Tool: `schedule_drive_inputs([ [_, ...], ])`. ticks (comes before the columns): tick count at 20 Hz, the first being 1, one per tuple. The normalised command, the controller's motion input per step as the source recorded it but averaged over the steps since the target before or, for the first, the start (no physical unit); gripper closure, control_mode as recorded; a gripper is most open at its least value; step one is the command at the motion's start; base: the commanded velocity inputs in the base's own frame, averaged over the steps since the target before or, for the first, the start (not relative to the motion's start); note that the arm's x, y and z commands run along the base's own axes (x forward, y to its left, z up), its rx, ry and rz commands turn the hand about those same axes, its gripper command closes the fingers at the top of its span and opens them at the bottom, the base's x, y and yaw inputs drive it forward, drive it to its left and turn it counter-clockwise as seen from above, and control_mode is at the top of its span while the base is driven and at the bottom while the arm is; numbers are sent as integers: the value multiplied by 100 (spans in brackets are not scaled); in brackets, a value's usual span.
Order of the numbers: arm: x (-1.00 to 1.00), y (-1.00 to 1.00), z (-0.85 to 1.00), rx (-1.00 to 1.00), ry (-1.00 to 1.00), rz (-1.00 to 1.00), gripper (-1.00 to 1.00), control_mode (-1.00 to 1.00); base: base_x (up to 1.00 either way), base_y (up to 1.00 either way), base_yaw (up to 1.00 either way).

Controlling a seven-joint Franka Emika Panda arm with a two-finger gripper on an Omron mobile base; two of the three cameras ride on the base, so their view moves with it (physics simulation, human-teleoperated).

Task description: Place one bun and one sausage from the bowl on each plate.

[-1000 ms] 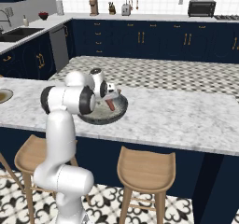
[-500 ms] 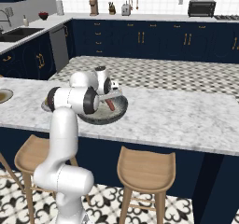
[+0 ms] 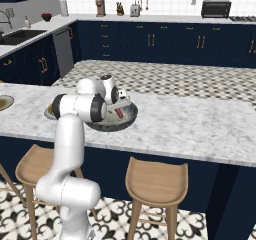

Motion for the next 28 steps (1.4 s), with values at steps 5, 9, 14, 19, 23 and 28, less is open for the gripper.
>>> schedule_drive_inputs([
  [5, 0, 0, -20, 0, 1, 0, 100, -100, 0, 0, 0],
  [9, 0, 0, -11, 0, 1, 0, 100, -100, 0, 0, 0],
  [14, -5, 0, -1, 0, 0, 0, 100, -100, 0, 0, 0],
  [19, -64, 2, 71, 0, -1, 0, 100, -100, 0, 0, 0],
  [23, -94, 11, 97, 4, 0, 0, 100, -100, 0, 0, 0],
  [28, -100, 9, 88, 16, -3, 0, 100, -100, 0, 0, 0],
])
